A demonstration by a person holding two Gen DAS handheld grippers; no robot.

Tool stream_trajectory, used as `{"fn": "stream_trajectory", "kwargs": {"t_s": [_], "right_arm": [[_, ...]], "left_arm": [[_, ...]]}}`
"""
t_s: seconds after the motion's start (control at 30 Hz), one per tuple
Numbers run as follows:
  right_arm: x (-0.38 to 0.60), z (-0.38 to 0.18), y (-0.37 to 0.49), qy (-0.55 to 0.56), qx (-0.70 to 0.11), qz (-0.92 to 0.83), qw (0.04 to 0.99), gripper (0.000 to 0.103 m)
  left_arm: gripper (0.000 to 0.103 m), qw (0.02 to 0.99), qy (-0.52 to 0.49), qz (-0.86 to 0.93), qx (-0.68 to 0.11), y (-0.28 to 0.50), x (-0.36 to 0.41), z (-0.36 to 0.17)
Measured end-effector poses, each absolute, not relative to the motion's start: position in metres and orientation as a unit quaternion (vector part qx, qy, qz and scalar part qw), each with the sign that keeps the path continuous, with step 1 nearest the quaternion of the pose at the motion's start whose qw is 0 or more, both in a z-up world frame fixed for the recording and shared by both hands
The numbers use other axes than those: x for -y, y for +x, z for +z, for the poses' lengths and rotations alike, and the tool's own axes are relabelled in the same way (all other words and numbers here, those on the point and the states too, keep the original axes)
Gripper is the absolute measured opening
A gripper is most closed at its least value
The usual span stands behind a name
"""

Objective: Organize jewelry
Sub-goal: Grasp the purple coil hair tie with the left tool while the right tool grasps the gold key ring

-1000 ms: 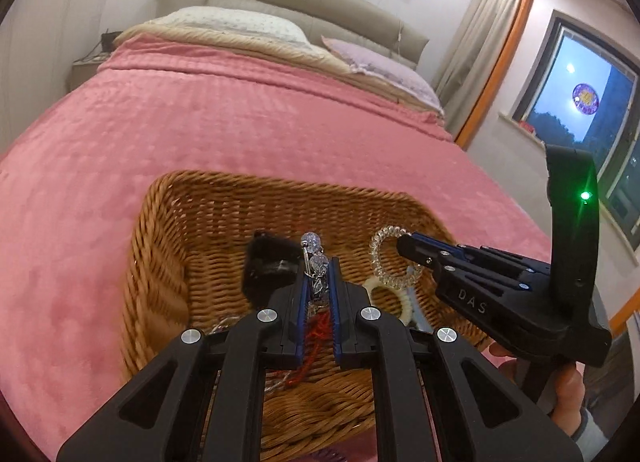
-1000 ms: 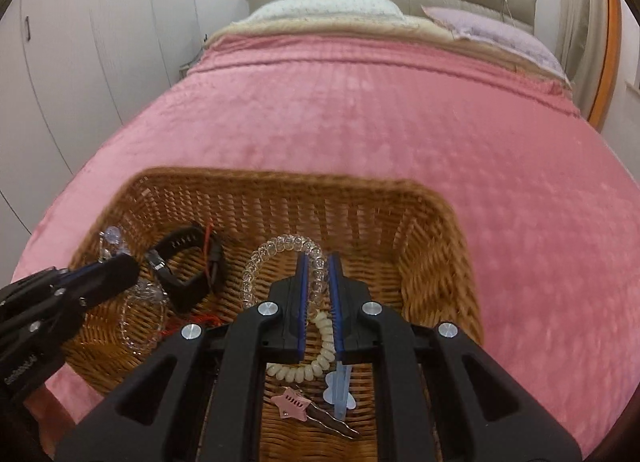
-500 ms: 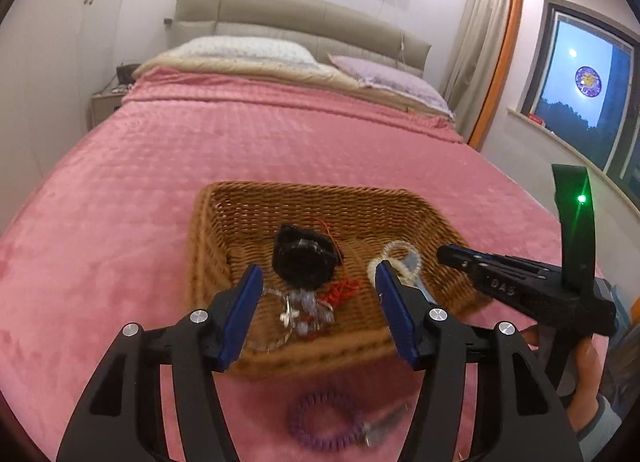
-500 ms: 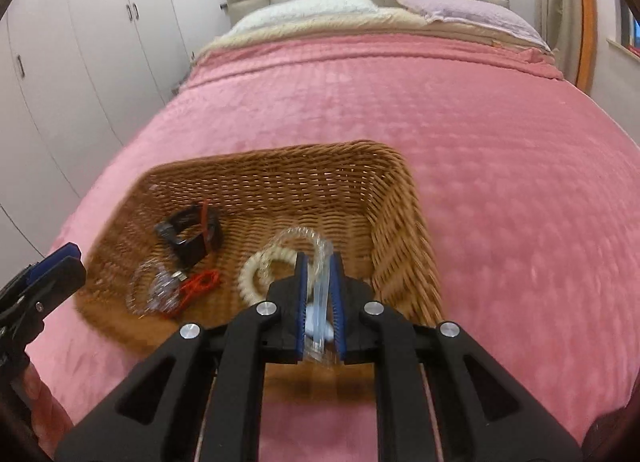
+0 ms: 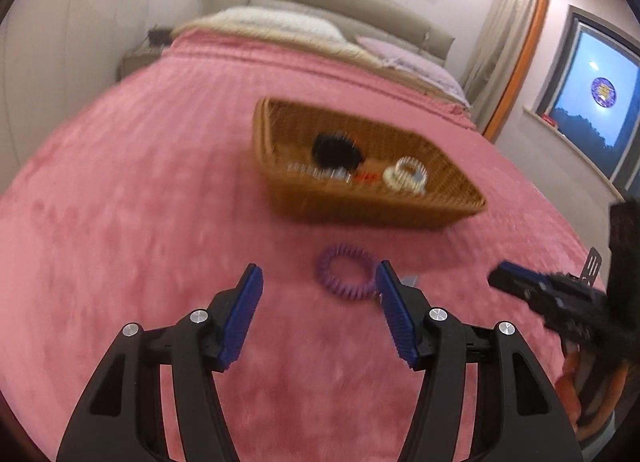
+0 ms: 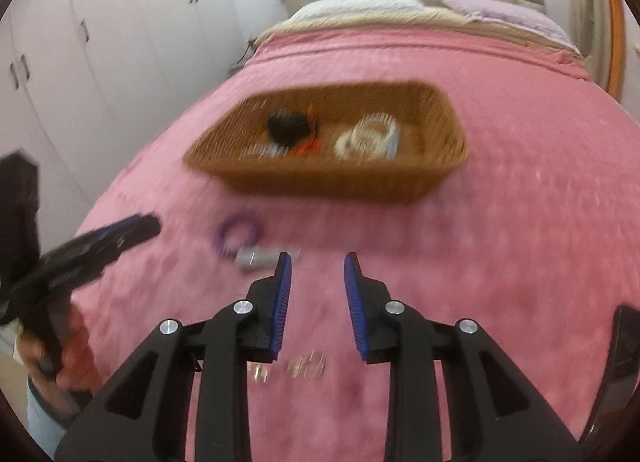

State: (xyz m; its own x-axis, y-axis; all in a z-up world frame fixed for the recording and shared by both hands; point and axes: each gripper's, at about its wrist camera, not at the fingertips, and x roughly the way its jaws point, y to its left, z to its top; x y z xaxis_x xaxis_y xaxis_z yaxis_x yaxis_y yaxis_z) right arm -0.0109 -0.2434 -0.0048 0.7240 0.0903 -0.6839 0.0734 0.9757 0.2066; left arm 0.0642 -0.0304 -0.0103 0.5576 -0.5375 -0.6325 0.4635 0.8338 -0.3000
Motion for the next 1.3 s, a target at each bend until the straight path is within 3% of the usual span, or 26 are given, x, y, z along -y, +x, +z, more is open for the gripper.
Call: {"fn": "stream_trajectory", "kwargs": {"t_s": [0.17,0.57,0.6,0.67,0.73,0.83,1.27,1.3], "right_arm": [[0.217,-0.026,-0.026,0.071,-0.395,0.008,0.916,0.025],[0.226,-0.032,-0.028,0.117,-0.406,0.027,0.906,0.025],[0.228,-0.035,-0.035,0.115,-0.410,0.028,0.904,0.025],[0.228,-0.042,-0.042,0.116,-0.422,0.033,0.899,0.025],[0.223,-0.051,-0.045,0.118,-0.430,0.033,0.895,0.025],[0.215,-0.050,-0.044,0.094,-0.423,0.020,0.901,0.025],[0.199,-0.053,-0.015,0.048,-0.427,-0.013,0.903,0.025],[0.198,-0.053,-0.016,0.040,-0.425,-0.017,0.904,0.020]], "left_arm": [[0.057,0.867,-0.068,-0.282,-0.405,0.071,0.027,-0.032],[0.054,0.854,-0.044,-0.272,-0.441,0.111,0.065,-0.046],[0.052,0.854,-0.035,-0.273,-0.441,0.111,0.070,-0.046],[0.031,0.850,-0.014,-0.271,-0.451,0.112,0.080,-0.050],[0.027,0.855,0.001,-0.259,-0.450,0.112,0.087,-0.052],[0.010,0.858,0.019,-0.253,-0.446,0.109,0.090,-0.053],[0.010,0.862,-0.012,-0.256,-0.437,0.086,0.058,-0.052],[0.010,0.863,-0.010,-0.257,-0.435,0.086,0.059,-0.052]]}}
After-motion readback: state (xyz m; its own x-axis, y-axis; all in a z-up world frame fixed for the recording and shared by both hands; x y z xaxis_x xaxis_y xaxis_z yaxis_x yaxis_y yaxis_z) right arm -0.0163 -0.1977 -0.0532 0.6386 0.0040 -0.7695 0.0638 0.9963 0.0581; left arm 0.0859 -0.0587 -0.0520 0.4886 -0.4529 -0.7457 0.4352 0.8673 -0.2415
